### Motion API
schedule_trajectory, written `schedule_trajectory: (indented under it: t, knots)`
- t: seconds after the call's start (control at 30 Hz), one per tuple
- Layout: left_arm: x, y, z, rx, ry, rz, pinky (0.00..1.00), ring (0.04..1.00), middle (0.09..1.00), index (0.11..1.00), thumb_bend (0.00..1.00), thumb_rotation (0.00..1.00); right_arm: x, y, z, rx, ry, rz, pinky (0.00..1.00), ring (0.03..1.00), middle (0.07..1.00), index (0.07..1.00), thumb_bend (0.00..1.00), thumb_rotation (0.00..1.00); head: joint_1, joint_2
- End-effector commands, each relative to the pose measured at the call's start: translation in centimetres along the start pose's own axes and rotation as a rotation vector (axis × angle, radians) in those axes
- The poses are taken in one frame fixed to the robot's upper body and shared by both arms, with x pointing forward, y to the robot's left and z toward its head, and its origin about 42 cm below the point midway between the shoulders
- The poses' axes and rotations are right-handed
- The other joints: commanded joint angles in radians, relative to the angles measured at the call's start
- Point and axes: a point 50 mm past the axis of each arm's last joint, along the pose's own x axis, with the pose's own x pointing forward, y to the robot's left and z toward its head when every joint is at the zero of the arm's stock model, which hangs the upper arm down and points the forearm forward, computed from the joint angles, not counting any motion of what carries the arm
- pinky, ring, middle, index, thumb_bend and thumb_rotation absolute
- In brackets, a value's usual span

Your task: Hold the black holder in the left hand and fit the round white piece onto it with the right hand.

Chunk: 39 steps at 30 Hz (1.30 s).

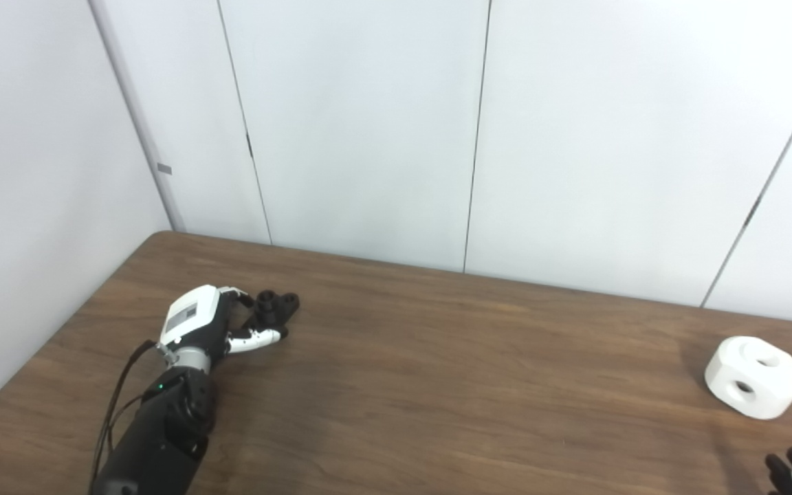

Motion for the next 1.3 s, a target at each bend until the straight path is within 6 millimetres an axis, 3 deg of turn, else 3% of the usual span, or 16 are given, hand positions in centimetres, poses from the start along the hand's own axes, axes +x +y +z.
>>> schedule_trajectory:
  t: [0.0, 0.2, 0.47, 0.63, 0.77, 0.8, 0.87, 1.27]
  knots:
    - [0.9, 1.4, 0.9, 0.000, -0.023, 0.047, 0.87, 0.934, 0.886, 0.706, 0.84, 0.47, -1.0, 0.5, -0.6, 0.025, 0.016, -0.013, 1.00, 1.000, 0.959, 1.000, 0.53, 1.00, 0.001, 0.001]
    - [1.0, 1.2, 0.8, 0.009, -0.024, 0.065, 0.87, 0.916, 0.865, 0.675, 0.83, 0.43, -1.1, 0.5, -0.6, 0.024, 0.023, -0.015, 1.00, 1.000, 0.958, 1.000, 0.56, 1.00, 0.002, 0.004]
    - [0.9, 0.8, 0.6, 0.054, -0.027, 0.055, 0.91, 0.918, 0.842, 0.613, 0.83, 0.29, -1.1, 0.4, -0.5, 0.021, 0.019, -0.014, 1.00, 1.000, 0.957, 1.000, 0.54, 1.00, 0.001, 0.008]
    - [0.7, 0.5, 0.5, 0.032, -0.014, 0.054, 0.86, 0.907, 0.829, 0.580, 0.84, 0.25, -1.2, 0.4, -0.4, 0.014, 0.018, -0.013, 1.00, 0.994, 0.956, 1.000, 0.54, 1.00, 0.001, 0.013]
    - [0.5, 0.4, 0.5, -0.001, -0.016, 0.058, 0.83, 0.887, 0.801, 0.537, 0.79, 0.21, -1.2, 0.3, -0.4, 0.019, 0.017, -0.012, 1.00, 0.998, 0.958, 1.000, 0.53, 1.00, 0.001, 0.013]
    - [0.5, 0.4, 0.5, -0.007, -0.016, 0.059, 0.83, 0.882, 0.793, 0.511, 0.66, 0.14, -1.2, 0.3, -0.4, 0.020, 0.015, -0.011, 1.00, 0.998, 0.956, 1.000, 0.53, 1.00, -0.001, 0.014]
    - [0.4, 0.3, 0.6, -0.016, -0.015, 0.061, 0.83, 0.876, 0.783, 0.488, 0.55, 0.09, -1.2, 0.2, -0.4, 0.021, 0.016, -0.012, 1.00, 1.000, 0.957, 1.000, 0.53, 1.00, -0.001, 0.014]
    - [0.2, 0.1, 0.5, -0.025, -0.022, 0.066, 0.77, 0.836, 0.744, 0.479, 0.52, 0.04, -1.2, 0.2, -0.3, 0.017, 0.022, -0.015, 1.00, 0.998, 0.954, 1.000, 0.54, 1.00, -0.002, 0.017]
